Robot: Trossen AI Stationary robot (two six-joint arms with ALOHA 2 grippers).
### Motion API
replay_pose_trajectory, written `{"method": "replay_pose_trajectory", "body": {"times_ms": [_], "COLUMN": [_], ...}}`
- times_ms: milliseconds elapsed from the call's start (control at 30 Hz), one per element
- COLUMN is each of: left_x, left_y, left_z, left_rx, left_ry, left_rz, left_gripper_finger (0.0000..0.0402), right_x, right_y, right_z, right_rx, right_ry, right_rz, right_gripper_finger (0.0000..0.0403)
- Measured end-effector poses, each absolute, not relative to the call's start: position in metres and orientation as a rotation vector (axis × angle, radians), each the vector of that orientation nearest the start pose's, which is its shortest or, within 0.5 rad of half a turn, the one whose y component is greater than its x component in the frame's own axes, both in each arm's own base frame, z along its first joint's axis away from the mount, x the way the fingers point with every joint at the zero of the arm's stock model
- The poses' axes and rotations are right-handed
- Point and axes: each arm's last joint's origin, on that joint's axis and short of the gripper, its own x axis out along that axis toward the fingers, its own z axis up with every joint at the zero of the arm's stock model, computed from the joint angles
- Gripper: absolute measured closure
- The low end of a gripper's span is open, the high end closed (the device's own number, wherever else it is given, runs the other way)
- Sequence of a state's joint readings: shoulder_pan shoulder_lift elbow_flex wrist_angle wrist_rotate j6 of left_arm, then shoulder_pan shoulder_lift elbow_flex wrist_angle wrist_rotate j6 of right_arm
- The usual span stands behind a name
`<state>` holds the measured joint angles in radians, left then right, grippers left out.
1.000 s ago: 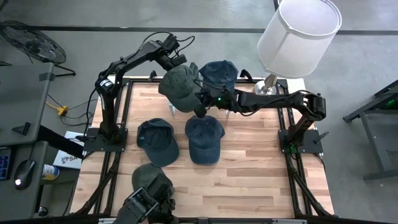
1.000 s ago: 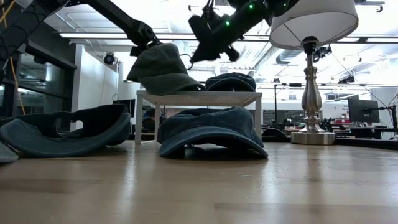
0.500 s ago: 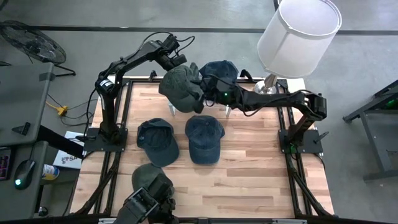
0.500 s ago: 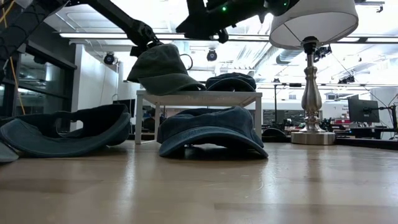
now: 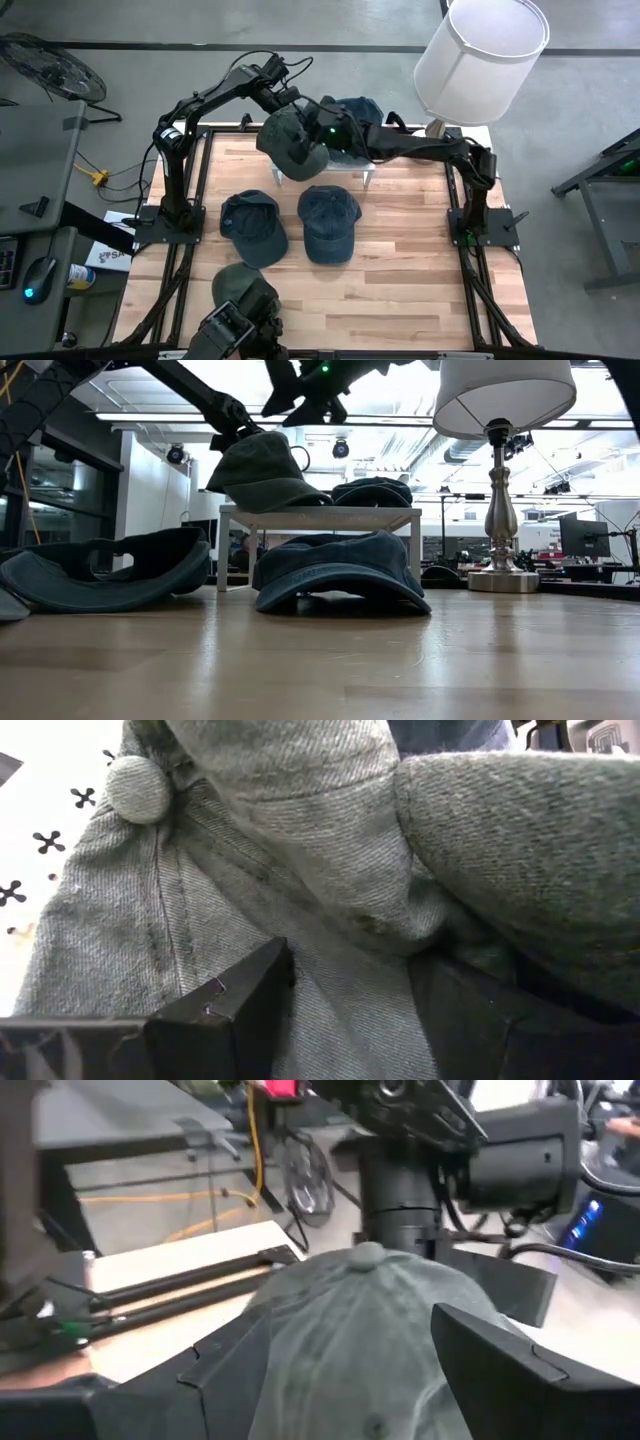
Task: Pick & Place hat
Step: Stack the right gray cap on top of the gray cap on the shelf
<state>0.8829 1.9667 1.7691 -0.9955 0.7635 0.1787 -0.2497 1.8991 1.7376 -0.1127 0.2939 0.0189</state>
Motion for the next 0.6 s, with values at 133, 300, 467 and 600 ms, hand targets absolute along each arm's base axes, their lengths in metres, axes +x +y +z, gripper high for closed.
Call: {"method": "replay_pose_trajectory", "body": {"times_ms": [133,300,467,600], "left_x": [0.274,0.273,0.273,0.273], "left_y": [0.301,0.302,0.303,0.303], "left_z": [0.275,0.275,0.274,0.274], "left_rx": [-0.705,-0.694,-0.696,-0.692], "left_ry": [0.808,0.82,0.834,0.835], "left_rz": [0.034,0.052,0.074,0.076], "left_gripper_finger": [0.0195,0.0196,0.0196,0.0196], "right_x": [0.444,0.457,0.458,0.458], "right_y": [-0.121,-0.127,-0.126,-0.124], "right_z": [0.356,0.347,0.344,0.343], "right_rx": [0.018,0.102,0.079,0.042], "right_ry": [0.341,0.422,0.449,0.467], "right_rz": [-0.552,-0.525,-0.602,-0.614], "right_gripper_finger": [0.0134,0.0134,0.0135,0.0135]}}
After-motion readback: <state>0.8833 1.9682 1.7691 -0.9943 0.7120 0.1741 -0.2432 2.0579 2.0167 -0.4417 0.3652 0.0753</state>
